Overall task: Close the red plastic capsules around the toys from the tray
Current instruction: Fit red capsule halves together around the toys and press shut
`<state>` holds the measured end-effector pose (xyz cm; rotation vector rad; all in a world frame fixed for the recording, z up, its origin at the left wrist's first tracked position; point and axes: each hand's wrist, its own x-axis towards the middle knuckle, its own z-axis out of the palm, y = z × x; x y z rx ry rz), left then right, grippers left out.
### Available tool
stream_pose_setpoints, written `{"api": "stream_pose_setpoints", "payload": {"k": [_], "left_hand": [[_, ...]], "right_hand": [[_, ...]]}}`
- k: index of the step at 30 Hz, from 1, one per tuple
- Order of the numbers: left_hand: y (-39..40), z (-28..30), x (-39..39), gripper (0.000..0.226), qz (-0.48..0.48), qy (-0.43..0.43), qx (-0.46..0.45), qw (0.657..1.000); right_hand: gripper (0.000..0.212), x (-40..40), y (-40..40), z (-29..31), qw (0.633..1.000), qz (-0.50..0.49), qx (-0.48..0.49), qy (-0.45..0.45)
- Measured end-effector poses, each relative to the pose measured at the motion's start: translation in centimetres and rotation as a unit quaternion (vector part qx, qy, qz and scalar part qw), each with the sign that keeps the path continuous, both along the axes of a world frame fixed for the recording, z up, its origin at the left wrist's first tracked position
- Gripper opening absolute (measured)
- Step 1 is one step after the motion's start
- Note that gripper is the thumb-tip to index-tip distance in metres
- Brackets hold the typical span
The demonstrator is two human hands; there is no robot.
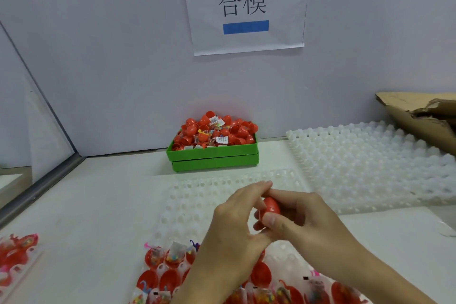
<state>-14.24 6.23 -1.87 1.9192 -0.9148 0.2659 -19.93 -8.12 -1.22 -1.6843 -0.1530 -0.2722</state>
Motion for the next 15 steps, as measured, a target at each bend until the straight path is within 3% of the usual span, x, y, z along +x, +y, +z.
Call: {"api": "stream_pose_setpoints", "payload": {"k": [2, 5, 8, 15], "left_hand": [[0.0, 0.0, 0.1, 0.041, -0.025, 0.04, -0.023, 0.999], [0.3, 0.4, 0.4, 0.051, -0.07, 0.124, -0.054, 0.988], [0.1, 0.3, 0.2, 0.041, -0.062, 0.201, -0.101, 0.972], [-0.8, -0.2, -0.1, 0.043, -0.041, 0.224, -0.129, 0.965]], "right_hand": [[0.023, 0.2, -0.2, -0.1, 0.999, -0.006, 0.031, 0.007], [0.022, 0.2, -0.5, 0.0, 0.998, 0.007, 0.063, 0.019], [0.027, 0.1, -0.1, -0.1, 0.998, 0.025, 0.064, 0.01], [0.023, 0.7, 0.1, -0.5, 1.0, 0.002, 0.006, -0.011]]}}
